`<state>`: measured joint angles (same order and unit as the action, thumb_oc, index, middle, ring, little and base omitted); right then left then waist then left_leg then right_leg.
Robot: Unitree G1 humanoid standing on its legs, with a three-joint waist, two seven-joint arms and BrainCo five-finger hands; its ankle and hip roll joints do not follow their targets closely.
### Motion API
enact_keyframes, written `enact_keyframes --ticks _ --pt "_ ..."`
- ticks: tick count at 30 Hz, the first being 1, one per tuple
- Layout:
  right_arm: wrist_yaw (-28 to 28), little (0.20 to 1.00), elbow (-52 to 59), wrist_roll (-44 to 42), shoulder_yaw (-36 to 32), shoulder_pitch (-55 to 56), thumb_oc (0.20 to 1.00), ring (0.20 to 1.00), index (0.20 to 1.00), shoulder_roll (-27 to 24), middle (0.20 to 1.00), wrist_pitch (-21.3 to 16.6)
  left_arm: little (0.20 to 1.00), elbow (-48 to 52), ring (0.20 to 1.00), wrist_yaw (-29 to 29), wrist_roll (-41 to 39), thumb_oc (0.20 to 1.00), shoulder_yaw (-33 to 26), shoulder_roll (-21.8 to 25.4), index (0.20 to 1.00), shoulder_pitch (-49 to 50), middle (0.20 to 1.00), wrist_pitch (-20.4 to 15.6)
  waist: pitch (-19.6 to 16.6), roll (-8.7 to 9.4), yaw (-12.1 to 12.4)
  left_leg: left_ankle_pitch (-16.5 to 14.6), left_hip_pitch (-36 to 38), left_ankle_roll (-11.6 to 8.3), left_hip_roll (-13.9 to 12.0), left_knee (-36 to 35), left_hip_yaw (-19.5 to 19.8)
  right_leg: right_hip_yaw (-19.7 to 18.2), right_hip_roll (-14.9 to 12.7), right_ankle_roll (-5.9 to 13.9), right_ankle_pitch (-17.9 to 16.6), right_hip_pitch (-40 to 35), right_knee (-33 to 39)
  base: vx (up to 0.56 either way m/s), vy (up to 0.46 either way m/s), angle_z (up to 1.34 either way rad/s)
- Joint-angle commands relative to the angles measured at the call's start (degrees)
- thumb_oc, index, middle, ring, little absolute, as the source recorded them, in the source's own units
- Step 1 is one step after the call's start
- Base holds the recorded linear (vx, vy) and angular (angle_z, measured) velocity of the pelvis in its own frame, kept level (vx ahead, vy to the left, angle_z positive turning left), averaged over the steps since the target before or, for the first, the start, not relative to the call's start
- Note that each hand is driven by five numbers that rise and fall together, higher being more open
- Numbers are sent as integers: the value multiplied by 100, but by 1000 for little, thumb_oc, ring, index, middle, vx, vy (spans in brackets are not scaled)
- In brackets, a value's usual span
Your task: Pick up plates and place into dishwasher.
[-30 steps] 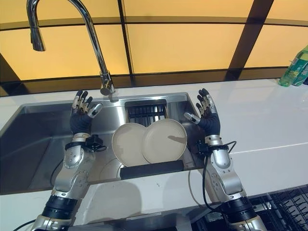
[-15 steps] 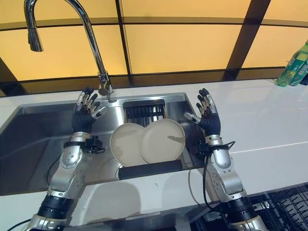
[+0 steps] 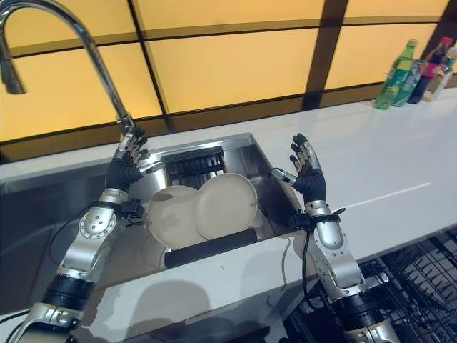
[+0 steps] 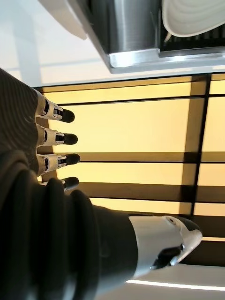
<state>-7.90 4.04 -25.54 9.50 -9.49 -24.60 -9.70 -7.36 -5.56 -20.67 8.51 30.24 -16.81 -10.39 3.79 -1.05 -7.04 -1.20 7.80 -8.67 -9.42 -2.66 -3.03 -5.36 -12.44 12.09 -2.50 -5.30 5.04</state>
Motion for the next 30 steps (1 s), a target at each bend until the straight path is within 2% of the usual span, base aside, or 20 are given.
enact_keyframes --ticks 1,3,6,12,17,20,23,30 --pt "78 1000 229 -115 -95 -190 1000 1000 1000 -136 1000 -151 1000 -554 1000 158 318 1000 76 244 1000 -840 1000 -609 -124 -21 -118 -312 -235 411 342 447 -284 184 401 -361 381 364 -699 115 101 -27" --pt "125 1000 218 -59 -38 -146 1000 1000 1000 -123 1000 -132 1000 -787 1000 291 564 1000 158 336 1000 -916 1000 -584 -95 -51 -205 -354 -180 466 394 411 -405 117 339 -292 339 418 -707 99 106 -28" --pt "169 1000 236 -68 0 -113 1000 1000 1000 -197 1000 -77 1000 -1205 1000 445 430 1000 330 509 1000 -1086 1000 -563 -62 -89 -328 -409 -133 542 478 366 -515 -37 289 -214 311 507 -738 90 97 -24" --pt "249 1000 251 -146 -39 -70 1000 1000 1000 -338 1000 -17 1000 -1955 1000 723 473 1000 584 564 1000 -1292 1000 -702 39 -106 -516 -498 -144 635 568 396 -649 -263 241 -115 276 692 -836 73 66 -12" --pt "266 1000 199 -180 -49 -167 1000 1000 1000 -498 1000 33 1000 -2358 1000 1593 468 1000 1021 662 1000 -1364 1000 -101 224 -180 -615 -528 -197 682 632 442 -696 -351 206 -73 237 847 -922 29 79 -12" --pt "280 1000 137 -197 -44 -224 1000 1000 1000 -596 1000 44 1000 -2593 1000 1718 876 1000 1298 870 1000 -1420 1000 117 301 -241 -654 -538 -165 703 670 433 -708 -365 178 -54 210 866 -937 53 77 -4" --pt "280 1000 147 -221 -55 -178 1000 1000 1000 -679 1000 61 1000 -2736 1000 2029 756 1000 1465 1064 1000 -1494 1000 210 329 -262 -664 -550 -137 723 706 432 -706 -348 156 -44 220 825 -930 73 49 0" --pt "325 1000 182 -140 -87 26 1000 1000 1000 -654 1000 3 1000 -2898 1000 2343 908 1000 1522 1014 1000 -1441 1000 343 303 -244 -660 -601 -74 776 763 454 -673 -323 163 -55 241 770 -950 67 13 1"
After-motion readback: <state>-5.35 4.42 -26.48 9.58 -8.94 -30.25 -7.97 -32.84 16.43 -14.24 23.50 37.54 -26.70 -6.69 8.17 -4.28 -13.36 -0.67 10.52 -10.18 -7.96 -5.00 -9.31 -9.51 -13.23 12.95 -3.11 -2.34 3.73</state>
